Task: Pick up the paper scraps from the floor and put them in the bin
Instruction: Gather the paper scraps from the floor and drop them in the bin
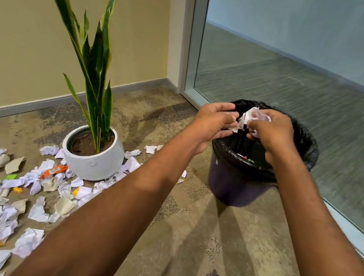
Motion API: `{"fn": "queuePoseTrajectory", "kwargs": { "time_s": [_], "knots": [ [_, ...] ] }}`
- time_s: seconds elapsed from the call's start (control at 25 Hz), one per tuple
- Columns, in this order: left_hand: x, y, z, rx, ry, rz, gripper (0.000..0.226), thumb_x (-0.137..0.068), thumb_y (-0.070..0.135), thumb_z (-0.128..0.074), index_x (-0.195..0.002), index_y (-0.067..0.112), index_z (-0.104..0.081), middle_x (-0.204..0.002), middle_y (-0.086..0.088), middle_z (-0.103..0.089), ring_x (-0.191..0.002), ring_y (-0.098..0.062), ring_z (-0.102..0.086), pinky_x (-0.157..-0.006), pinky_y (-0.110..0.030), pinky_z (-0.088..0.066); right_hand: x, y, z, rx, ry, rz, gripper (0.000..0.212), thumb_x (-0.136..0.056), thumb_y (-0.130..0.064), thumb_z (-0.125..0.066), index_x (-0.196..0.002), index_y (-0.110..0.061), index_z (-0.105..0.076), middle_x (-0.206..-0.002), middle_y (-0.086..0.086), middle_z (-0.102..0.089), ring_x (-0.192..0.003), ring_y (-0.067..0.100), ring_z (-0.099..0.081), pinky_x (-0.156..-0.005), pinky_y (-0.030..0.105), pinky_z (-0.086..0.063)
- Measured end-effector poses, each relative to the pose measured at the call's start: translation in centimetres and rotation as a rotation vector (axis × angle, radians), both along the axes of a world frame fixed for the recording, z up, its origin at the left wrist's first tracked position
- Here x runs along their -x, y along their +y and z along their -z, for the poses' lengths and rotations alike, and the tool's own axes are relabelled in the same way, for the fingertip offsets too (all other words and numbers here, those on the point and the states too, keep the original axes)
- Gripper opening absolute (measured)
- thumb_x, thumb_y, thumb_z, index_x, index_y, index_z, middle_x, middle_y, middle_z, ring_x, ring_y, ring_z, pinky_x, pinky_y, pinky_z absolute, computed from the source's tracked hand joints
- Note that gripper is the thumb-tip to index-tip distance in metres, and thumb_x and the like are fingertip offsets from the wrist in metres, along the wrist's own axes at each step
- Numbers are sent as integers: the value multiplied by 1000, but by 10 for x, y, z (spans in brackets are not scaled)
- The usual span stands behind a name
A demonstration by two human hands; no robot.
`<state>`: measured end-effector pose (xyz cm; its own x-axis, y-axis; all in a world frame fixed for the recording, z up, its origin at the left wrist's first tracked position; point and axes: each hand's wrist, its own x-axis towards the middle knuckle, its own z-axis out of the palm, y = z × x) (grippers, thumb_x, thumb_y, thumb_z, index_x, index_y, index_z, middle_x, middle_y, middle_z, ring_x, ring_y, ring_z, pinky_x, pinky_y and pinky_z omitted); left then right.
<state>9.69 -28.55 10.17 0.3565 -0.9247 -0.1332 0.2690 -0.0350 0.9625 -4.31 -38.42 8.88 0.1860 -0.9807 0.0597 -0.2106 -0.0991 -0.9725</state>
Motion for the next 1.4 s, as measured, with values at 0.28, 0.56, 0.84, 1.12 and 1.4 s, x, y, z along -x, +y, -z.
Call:
{"fn": "queuePoseTrajectory", "kwargs": {
  "time_s": [0.28, 0.56, 0.84, 1.12, 1.4],
  "knots": [
    [-35, 15, 19, -27, -2, -192, 31, -95, -5, -70, -124, 7, -71, -112, -19, -80, -95, -27, -79, -90, -39, -66, 0, -7, 7, 57, 131, 81, 26, -79, -13, -81, -95, -34, -79, -101, -10, -73, -97, 17, -75, -68, 29, -54],
    [-88, 64, 90, -289, -209, -275, 28, -97, -5, -65, -123, 5, -68, -102, -18, -73, -76, -20, -65, -61, -30, -56, -54, 49, 10, 162, -111, -212, 17, -86, -7, -77, -89, -24, -80, -78, 0, -79, -67, 16, -76, -70, 39, -67],
    [-114, 119, 182, -536, -801, -43, 46, -91, 4, -71, -136, 16, -70, -128, -6, -70, -116, -25, -67, -96, -34, -56, -110, 90, 100, 201, 196, -631, 22, -89, -4, -80, -101, -23, -81, -86, -7, -77, -77, 9, -71, -80, 36, -65],
    [-116, 147, 234, -581, -1155, 262, 66, -82, 27, -88, -143, 25, -64, -145, -3, -60, -135, -22, -53, -114, -42, -45, -109, 58, 211, 232, 682, -685, 52, -81, -5, -88, -129, -21, -75, -130, 3, -70, -114, 18, -66, -95, 34, -59],
    [-116, 146, 259, -431, -1221, 76, 22, -101, 28, -69, -122, 27, -77, -122, 3, -66, -113, -15, -59, -90, -31, -51, -114, 43, 254, 379, 774, -611, 41, -88, 0, -80, -126, -17, -79, -123, 3, -76, -113, 25, -70, -96, 39, -59]
  ]
}}
